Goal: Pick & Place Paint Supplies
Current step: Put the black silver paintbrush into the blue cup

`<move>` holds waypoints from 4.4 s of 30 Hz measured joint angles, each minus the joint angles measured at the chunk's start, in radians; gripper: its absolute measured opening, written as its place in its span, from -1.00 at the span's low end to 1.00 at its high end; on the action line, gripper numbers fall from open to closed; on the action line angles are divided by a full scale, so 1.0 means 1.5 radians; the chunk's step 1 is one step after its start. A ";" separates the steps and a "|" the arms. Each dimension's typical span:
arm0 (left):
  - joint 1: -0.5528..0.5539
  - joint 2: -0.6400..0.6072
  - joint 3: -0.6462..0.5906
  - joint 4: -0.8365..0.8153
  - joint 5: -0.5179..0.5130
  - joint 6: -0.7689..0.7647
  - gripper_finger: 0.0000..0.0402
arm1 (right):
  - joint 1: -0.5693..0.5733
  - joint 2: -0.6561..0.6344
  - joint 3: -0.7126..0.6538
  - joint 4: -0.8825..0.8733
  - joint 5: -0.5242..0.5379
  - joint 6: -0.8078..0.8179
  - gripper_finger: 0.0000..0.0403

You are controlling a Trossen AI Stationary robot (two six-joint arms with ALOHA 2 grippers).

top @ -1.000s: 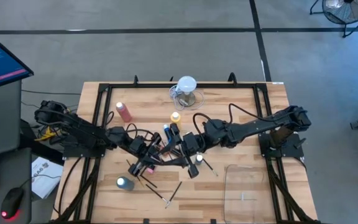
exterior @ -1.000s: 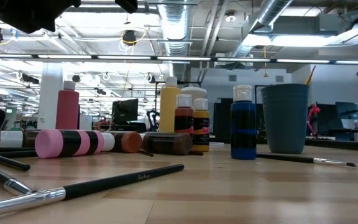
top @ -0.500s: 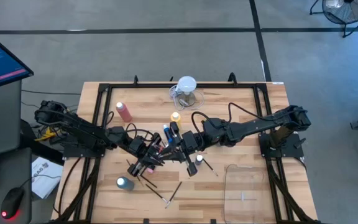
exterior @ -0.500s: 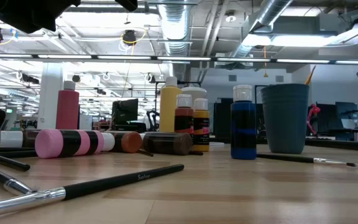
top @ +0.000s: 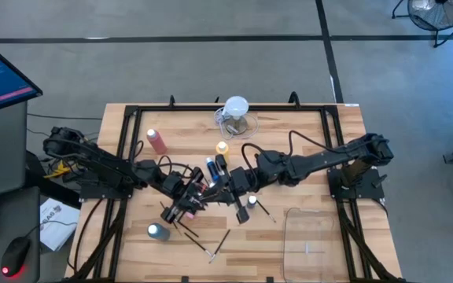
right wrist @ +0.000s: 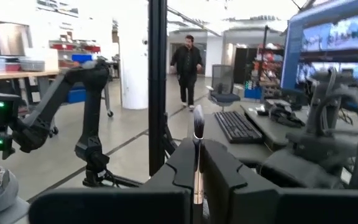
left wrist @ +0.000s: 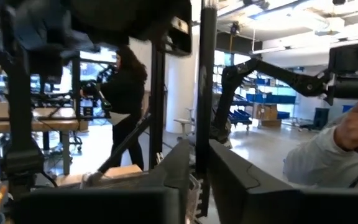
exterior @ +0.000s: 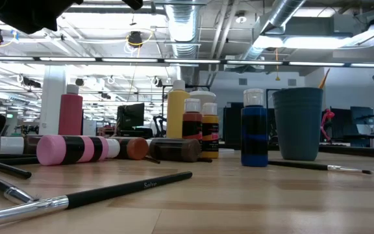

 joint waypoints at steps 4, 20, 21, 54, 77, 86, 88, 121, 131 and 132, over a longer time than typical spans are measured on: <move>-0.001 -0.008 0.000 -0.002 -0.005 -0.021 -0.33 | 0.012 0.000 0.000 -0.014 0.047 -0.011 -0.98; -0.006 -0.185 -0.101 -0.003 -0.022 -0.016 0.46 | 0.055 -0.041 -0.026 -0.095 0.172 -0.035 -1.00; -0.006 -0.195 -0.107 -0.002 -0.022 -0.015 0.45 | 0.055 -0.043 -0.041 -0.077 0.172 -0.033 -1.00; -0.006 -0.228 -0.127 -0.005 -0.069 0.002 0.42 | 0.213 -0.349 -0.572 0.041 0.966 0.090 -1.00; -0.006 -0.228 -0.127 -0.008 -0.069 0.002 0.42 | 0.223 -0.349 -0.587 -0.323 1.023 0.486 -0.99; -0.006 -0.228 -0.127 -0.008 -0.069 0.002 0.42 | 0.223 -0.349 -0.587 -0.325 1.021 0.491 -0.94; -0.006 -0.228 -0.127 -0.008 -0.069 0.002 0.42 | 0.223 -0.349 -0.587 -0.325 1.021 0.494 -0.90; -0.006 -0.228 -0.127 -0.014 -0.092 0.002 0.42 | 0.223 -0.349 -0.424 -0.311 1.016 0.212 -0.41; -0.006 -0.228 -0.127 -0.016 -0.092 0.002 0.42 | 0.223 -0.349 -0.410 -0.229 0.782 0.071 -0.32; -0.006 -0.228 -0.127 -0.016 -0.092 0.002 0.42 | 0.223 -0.349 -0.410 -0.217 0.750 0.065 -0.32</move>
